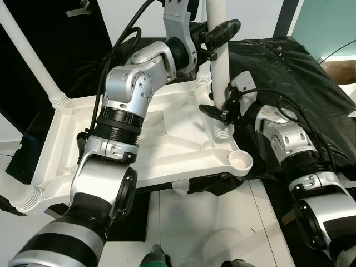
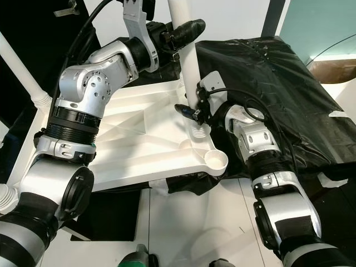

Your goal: Building children table

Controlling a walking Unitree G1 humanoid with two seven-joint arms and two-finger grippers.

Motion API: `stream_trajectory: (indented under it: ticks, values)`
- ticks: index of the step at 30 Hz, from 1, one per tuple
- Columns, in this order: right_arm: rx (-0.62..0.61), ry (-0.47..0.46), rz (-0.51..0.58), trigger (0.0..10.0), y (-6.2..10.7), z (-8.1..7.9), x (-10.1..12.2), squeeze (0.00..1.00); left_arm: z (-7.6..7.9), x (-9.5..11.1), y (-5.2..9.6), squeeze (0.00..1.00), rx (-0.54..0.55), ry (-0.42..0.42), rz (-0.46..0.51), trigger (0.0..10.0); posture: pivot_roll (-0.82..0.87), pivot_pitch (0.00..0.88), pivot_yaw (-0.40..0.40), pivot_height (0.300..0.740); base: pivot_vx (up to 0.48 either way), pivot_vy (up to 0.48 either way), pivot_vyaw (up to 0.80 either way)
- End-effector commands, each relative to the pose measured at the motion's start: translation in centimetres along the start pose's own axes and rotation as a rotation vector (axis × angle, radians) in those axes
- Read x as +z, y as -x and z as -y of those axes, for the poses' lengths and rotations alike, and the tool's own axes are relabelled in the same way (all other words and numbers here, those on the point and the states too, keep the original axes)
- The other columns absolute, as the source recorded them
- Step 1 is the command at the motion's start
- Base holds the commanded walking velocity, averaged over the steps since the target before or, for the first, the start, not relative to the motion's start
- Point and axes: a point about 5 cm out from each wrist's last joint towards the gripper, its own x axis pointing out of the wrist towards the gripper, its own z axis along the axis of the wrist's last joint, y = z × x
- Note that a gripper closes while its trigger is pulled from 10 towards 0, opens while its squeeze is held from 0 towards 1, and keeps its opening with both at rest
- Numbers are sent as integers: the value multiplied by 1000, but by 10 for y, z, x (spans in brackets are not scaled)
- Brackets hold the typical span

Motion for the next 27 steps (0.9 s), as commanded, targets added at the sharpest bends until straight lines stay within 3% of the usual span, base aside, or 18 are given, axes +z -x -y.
stream_trajectory:
  ticks: [1,5,6,7,8,9,10,11,16,17,18,20,24,27]
  values:
    - [-4,10,40,10000,-1,4,9,0,6,3,1,0,-111,-9,8,0,52,15,36,740,0,0,0]
    - [-9,1,38,10000,0,5,9,0,7,3,0,0,-109,-11,5,0,51,13,35,740,0,0,0]
    - [-14,-5,37,10000,1,6,9,0,7,3,-1,0,-108,-15,2,6431,50,11,36,740,0,0,0]
    - [-19,-8,37,10000,1,7,9,318,8,2,-1,0,-106,-17,-1,10000,49,9,36,740,0,0,0]
    - [-19,-8,37,10000,1,7,9,318,8,2,-1,0,-106,-17,-1,10000,49,9,36,740,0,0,0]
    - [-26,-10,37,10000,1,8,9,902,9,2,-2,0,-99,-20,-4,10000,49,9,36,740,0,0,0]
    - [-26,-10,37,10000,1,8,9,902,9,2,-2,0,-99,-20,-4,10000,49,9,36,740,0,0,0]
    - [-35,-13,34,10000,0,8,9,1000,8,2,-4,0,-83,-27,-7,10000,47,7,36,740,0,0,0]
    - [-64,-7,36,10000,-5,4,8,992,6,2,-10,0,2,-45,-9,10000,48,0,31,740,0,0,0]
    - [-76,-11,38,10000,-7,1,8,0,5,3,-13,0,43,-58,-13,10000,48,0,31,740,0,0,0]
    - [-76,-11,38,10000,-7,1,8,0,5,3,-13,0,43,-58,-13,10000,48,0,31,740,0,0,0]
    - [-97,-24,48,10000,-13,-6,9,0,1,3,-16,0,149,-82,-20,10000,48,0,31,740,0,0,0]
    - [-110,-32,49,10000,-17,-10,8,0,-1,3,-18,0,209,-85,-25,10000,48,0,31,740,0,0,0]
    - [-144,-44,37,10000,-23,-18,4,0,-2,2,-20,0,306,-141,-36,10000,48,0,33,740,0,0,0]
